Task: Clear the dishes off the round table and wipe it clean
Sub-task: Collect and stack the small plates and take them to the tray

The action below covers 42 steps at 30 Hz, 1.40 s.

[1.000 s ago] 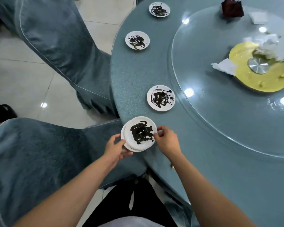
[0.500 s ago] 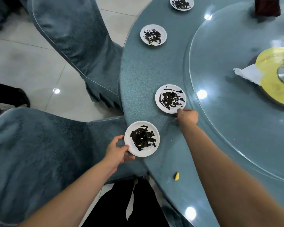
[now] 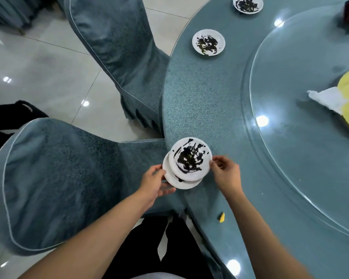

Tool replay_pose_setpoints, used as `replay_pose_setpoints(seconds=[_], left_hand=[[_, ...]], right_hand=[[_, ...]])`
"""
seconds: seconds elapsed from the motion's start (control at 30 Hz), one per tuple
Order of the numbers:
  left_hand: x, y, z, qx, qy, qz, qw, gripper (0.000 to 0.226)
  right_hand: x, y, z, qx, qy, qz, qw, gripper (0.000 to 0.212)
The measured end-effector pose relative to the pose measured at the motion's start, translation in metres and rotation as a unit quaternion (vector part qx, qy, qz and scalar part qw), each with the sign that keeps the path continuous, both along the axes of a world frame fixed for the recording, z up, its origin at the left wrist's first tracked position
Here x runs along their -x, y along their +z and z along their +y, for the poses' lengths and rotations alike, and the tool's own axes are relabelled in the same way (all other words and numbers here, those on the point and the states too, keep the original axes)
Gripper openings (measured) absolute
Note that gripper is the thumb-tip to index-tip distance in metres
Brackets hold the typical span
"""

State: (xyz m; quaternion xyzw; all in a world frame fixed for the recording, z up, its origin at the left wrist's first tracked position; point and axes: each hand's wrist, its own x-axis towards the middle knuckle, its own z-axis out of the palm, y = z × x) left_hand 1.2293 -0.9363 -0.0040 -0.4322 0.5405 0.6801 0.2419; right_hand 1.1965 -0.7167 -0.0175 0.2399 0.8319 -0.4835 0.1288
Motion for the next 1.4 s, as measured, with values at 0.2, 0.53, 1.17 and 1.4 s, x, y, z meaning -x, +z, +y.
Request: replay_pose_setpoints(seconds=[0.2, 0.53, 1.17, 1.4], left_hand=[[-0.005, -0.003, 0.012, 0.022, -0.006, 0.008, 1.0, 0.037], [-0.033, 0.009, -0.002, 0.051, 0.033, 0.024, 0.998, 0.04], [-0.174, 0.105, -0.175, 0.063, 0.299, 0.138, 0.942, 0.035], [-0.224, 0.14, -0.29, 0.088, 0.278, 0.189, 0.938, 0.037]], right_hand=[[-0.016, 0.006, -0.005, -0.073, 0.093, -0.007, 0.993, 0.009], [-0.015, 0.005, -0.012, -0.154, 0.179, 0.097, 0.967, 0.02], [-0.034, 0.062, -0.239, -0.149, 0.426, 0.266, 0.852, 0.04], [-0.073, 0.085, -0.354, -0.158, 0.414, 0.29, 0.848, 0.041]])
